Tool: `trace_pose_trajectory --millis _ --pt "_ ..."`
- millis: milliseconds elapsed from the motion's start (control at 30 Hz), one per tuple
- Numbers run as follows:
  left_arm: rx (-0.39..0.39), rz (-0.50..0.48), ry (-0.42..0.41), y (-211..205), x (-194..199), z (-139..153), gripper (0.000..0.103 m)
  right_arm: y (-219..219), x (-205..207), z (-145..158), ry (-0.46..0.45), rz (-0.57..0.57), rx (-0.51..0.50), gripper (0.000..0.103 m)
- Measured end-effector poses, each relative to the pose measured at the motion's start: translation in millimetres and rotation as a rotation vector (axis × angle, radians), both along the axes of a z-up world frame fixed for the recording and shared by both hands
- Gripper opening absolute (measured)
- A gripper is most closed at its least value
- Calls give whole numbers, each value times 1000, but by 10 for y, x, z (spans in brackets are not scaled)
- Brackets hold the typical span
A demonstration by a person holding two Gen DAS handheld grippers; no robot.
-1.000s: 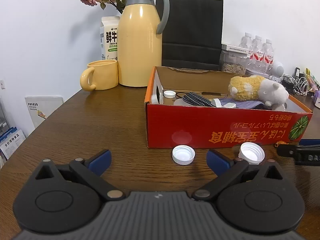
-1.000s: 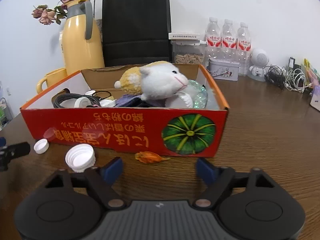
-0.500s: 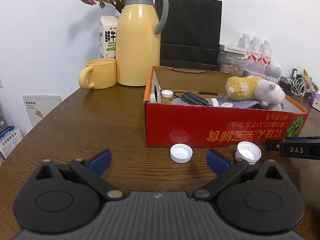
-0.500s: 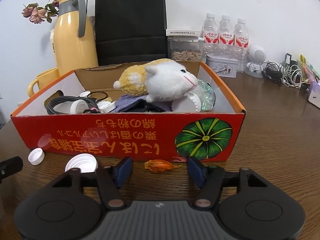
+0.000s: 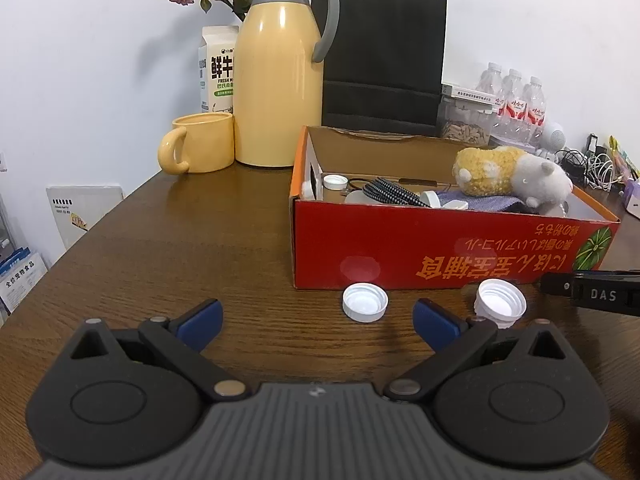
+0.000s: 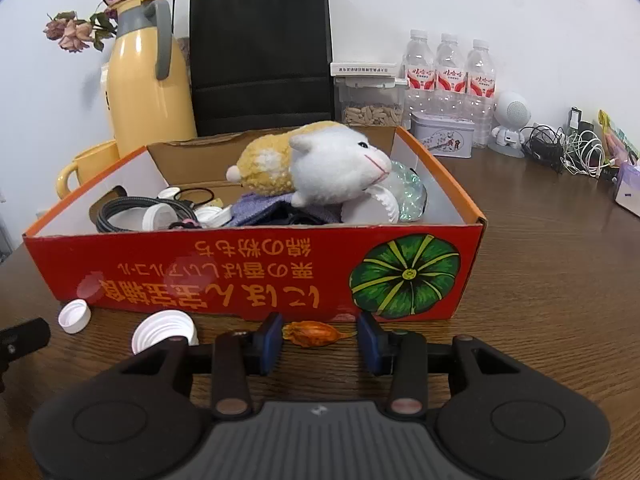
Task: Organize objects
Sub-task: 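Grasp the small orange item with the right tool while the left tool grasps a white cap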
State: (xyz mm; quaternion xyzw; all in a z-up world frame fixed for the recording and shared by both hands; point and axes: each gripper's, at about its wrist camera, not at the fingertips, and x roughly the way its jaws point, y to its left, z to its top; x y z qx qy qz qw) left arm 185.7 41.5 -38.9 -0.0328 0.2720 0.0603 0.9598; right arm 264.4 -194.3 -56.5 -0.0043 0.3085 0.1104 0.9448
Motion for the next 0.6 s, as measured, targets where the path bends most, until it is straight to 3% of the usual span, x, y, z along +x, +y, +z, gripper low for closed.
trace_pose_trajectory --millis 600 --pt "-12 15 75 -5 163 -60 103 -142 -463 157 -140 72 26 40"
